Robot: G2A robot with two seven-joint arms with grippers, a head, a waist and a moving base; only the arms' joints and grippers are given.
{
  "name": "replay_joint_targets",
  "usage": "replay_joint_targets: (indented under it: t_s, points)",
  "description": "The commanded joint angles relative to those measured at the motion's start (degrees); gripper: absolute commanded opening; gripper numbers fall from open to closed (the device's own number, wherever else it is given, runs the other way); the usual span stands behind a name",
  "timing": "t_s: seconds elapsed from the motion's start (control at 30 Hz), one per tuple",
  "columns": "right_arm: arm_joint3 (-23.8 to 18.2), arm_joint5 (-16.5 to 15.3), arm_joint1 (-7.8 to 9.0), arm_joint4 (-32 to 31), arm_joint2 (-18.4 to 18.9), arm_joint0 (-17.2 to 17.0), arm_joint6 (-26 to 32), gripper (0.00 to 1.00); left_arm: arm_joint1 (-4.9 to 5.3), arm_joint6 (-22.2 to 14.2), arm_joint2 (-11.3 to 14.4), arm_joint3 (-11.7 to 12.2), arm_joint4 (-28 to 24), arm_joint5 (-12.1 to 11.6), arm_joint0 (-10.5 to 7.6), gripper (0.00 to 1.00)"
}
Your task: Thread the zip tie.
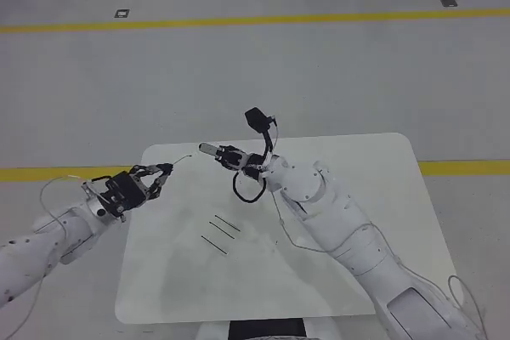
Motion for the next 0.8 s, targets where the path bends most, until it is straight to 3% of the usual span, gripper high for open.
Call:
replay_joint_targets:
  t_s: [0.0,0.13,0.23,0.47,0.57,0.77]
  points:
    - [-0.2,-0.5,0.08,-1.4,-0.1,-0.2,-0.8,1.0,-0.31,-0.6,-0.3,0.7,-6.8,-2.5,0.48,0.0]
    - [-0.9,-0.7,0.43,-5.8,-0.5,-0.9,-1.0,1.0,-0.71,-2.8,-1.2,1.8,-17.5,-10.3,0.98,0.0]
    - [-1.1,-2.0,0.65,-9.0,-0.8,-0.7,-0.9,1.0,-0.86,-4.2,-1.5,2.4,-21.8,-14.4,1.39,0.0]
    - [0.5,-7.0,0.86,-14.3,-2.1,0.6,1.1,1.0,-1.49,-7.1,-2.5,2.9,-32.2,-21.4,2.53,0.0]
    - [0.5,-8.1,0.39,-10.2,-2.1,0.6,0.7,1.0,-1.97,-8.0,-2.2,1.0,-40.8,-21.7,3.56,0.0]
    - [0.5,-8.1,0.25,-8.8,-1.9,0.6,0.2,1.0,-1.97,-8.0,-2.2,1.0,-40.8,-21.7,3.56,0.0]
